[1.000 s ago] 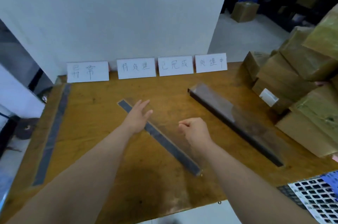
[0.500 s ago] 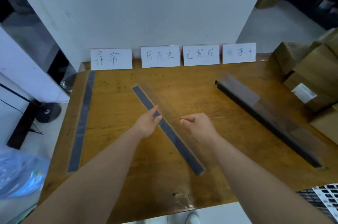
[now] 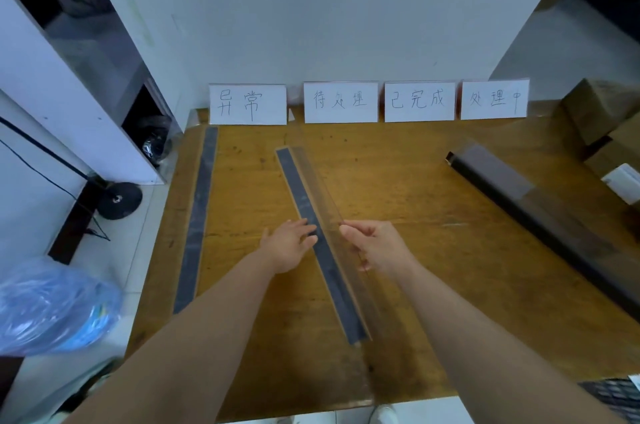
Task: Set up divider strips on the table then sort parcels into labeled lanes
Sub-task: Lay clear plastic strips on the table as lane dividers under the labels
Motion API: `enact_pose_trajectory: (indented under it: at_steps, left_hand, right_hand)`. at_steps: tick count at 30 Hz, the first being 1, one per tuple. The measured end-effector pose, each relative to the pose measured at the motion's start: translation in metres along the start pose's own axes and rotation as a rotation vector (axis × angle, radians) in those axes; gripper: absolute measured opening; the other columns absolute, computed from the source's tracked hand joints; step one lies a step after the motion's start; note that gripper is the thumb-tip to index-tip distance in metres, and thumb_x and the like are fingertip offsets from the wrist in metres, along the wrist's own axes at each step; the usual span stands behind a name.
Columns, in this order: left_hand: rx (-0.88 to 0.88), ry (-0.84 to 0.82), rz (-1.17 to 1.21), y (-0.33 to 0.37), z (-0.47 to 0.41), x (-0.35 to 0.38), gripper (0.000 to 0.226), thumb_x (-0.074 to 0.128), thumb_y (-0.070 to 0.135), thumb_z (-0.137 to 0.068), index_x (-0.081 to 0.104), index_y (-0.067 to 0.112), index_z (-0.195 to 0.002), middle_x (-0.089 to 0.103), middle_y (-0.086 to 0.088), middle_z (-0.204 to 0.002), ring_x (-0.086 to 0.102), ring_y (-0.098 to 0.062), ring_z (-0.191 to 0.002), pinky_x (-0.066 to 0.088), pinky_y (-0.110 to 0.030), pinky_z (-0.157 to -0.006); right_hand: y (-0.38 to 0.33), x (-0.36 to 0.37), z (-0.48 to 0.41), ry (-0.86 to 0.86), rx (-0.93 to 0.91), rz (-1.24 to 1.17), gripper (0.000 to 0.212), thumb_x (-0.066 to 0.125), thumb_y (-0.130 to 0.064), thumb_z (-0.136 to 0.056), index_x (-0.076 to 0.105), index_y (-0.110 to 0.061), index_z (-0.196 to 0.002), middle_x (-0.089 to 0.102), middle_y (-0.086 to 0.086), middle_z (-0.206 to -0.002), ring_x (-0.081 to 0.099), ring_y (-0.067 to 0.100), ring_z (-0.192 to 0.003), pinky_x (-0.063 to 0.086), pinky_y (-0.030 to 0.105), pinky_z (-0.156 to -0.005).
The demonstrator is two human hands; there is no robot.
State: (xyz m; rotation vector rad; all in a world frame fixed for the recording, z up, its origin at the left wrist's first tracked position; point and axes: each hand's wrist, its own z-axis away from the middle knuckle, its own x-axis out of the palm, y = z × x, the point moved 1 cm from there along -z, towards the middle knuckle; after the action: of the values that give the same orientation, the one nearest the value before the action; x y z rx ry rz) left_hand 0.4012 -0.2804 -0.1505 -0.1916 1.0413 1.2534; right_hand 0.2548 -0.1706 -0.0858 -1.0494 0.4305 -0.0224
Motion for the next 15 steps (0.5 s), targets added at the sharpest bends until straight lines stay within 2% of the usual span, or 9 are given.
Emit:
enact_pose_trajectory:
  at_steps: [4,9,11,15]
  left_hand:
    - [-0.006,-0.003,-0.031,-0.01,0.004,-0.004,0.047,0.025,0.046,-0.105,0.034,0.035,-0.151,0.015,0.011,-0.163,0.005,-0.019,-0.152,0.002,-0.06,-0.118]
    - [0.01,-0.004,-0.055,-0.023,0.004,-0.011,0.046,0.025,0.044,-0.106,0.034,0.036,-0.15,0.012,0.011,-0.164,0.004,-0.018,-0.152,0.0,-0.059,-0.118]
    - [0.02,0.0,-0.063,-0.028,0.001,-0.013,0.046,0.026,0.044,-0.106,0.035,0.037,-0.15,0.011,0.012,-0.164,0.002,-0.019,-0.152,-0.001,-0.06,-0.118]
    - [0.026,-0.01,-0.079,-0.034,-0.008,-0.018,0.046,0.025,0.044,-0.105,0.034,0.038,-0.15,0.009,0.014,-0.164,-0.001,-0.02,-0.152,-0.002,-0.061,-0.118]
  right_hand:
    - [-0.005,0.011,-0.003,-0.002,0.013,-0.016,0.03,0.057,-0.032,-0.096,0.065,-0.02,-0.122,0.067,-0.002,-0.097,0.061,0.012,-0.085,0.057,0.031,-0.059]
    - [-0.013,0.025,-0.009,-0.013,0.044,-0.056,0.031,0.056,-0.031,-0.097,0.063,-0.018,-0.124,0.066,0.005,-0.106,0.061,0.02,-0.093,0.059,0.034,-0.062]
    - [-0.016,0.029,-0.012,-0.017,0.046,-0.056,0.031,0.055,-0.031,-0.097,0.062,-0.019,-0.125,0.066,0.006,-0.106,0.062,0.023,-0.094,0.06,0.035,-0.063]
    - [-0.02,0.036,-0.017,-0.024,0.05,-0.088,0.031,0.055,-0.03,-0.097,0.061,-0.022,-0.127,0.065,-0.005,-0.097,0.062,0.014,-0.087,0.057,0.028,-0.056]
